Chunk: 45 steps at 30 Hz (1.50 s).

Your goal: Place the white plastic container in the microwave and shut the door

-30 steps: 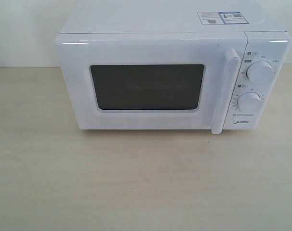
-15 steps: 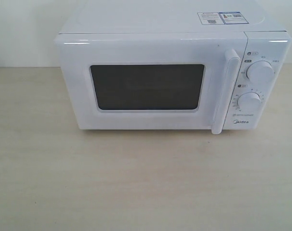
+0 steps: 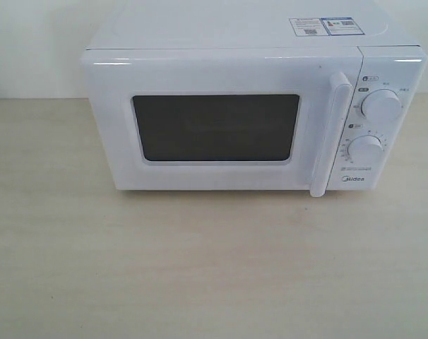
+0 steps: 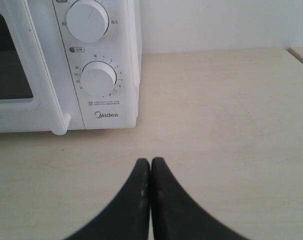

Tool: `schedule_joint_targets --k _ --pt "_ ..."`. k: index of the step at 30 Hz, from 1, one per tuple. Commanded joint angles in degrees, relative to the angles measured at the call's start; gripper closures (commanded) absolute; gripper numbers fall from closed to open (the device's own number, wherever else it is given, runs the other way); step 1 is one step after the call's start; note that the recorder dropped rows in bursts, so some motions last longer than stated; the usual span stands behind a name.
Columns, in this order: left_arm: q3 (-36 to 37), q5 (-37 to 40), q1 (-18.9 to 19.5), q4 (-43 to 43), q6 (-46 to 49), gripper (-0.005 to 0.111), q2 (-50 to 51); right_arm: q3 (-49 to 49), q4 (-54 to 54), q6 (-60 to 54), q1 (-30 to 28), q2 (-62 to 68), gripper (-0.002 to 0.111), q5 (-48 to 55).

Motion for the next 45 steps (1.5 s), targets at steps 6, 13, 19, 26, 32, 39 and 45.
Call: schedule_joint_targets --k 6,13,19,26,32,39,45 --pt "0.2 0.3 0.1 -2.3 0.3 0.102 -0.2 0.0 -0.3 0.0 -0.4 -0.3 0.109 -0.2" --pt "0.2 0.3 0.1 -2.4 0.3 0.102 -0.2 0.0 -0.3 0.0 -0.4 -0.3 0.109 -0.2" --pt "0.2 0.3 0.1 -2.4 0.3 0.102 -0.2 0.0 -0.3 0.0 -0.4 -0.3 0.109 -0.2" --pt "0.2 0.3 0.1 -2.4 0.3 0.102 -0.2 0.0 -0.3 0.0 -0.4 -0.3 0.109 -0.2" --pt "0.2 0.3 0.1 -2.4 0.3 0.102 -0.2 0.0 -0.3 0.0 -0.4 -0.3 0.109 -0.2" --pt "0.2 0.3 0.1 -2.4 0.3 0.102 -0.2 0.0 -0.3 0.0 -0.4 -0.3 0.109 -0.2" --pt "0.2 0.3 0.1 -2.4 0.3 0.102 -0.2 0.0 -0.3 0.0 -0.4 -0.3 0.109 -0.2"
